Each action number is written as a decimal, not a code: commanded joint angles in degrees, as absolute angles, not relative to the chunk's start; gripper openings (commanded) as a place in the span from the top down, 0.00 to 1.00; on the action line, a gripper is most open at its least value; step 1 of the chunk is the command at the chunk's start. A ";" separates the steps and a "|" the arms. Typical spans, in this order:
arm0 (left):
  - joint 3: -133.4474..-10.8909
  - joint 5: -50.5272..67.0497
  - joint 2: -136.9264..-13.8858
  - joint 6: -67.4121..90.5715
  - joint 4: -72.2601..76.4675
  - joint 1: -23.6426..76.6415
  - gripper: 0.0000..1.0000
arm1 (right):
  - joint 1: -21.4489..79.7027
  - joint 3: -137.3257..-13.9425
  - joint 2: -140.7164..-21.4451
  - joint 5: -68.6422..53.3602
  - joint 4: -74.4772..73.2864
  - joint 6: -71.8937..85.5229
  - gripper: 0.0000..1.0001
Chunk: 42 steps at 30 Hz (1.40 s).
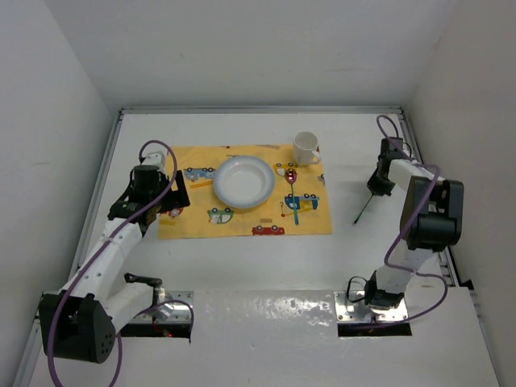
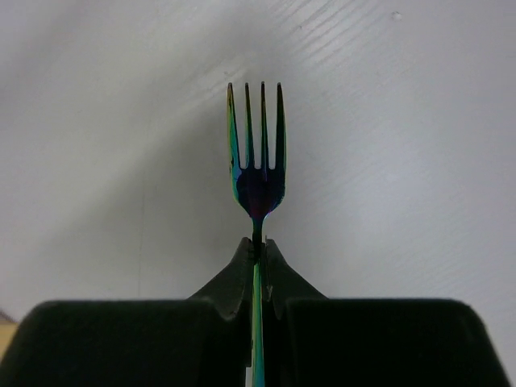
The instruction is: Set the dinner table for one person
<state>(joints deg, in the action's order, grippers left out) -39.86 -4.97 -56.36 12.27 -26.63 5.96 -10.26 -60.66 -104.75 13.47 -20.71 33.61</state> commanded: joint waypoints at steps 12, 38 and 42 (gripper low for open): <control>-42.10 -6.24 -54.58 13.80 -27.15 6.24 0.11 | 10.43 -63.45 -79.37 17.05 -26.80 35.06 1.00; -61.79 -12.74 -41.58 18.28 -48.77 6.33 0.09 | 51.50 -98.52 -118.11 19.86 -12.13 44.47 1.00; -61.70 -11.96 -40.78 19.51 -50.01 6.33 0.09 | 53.61 -102.04 -123.74 19.43 -7.74 44.38 1.00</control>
<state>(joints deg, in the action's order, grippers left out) -60.23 -11.55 -41.06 18.50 -47.83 5.98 52.42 -97.93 -122.43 18.20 -14.87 43.48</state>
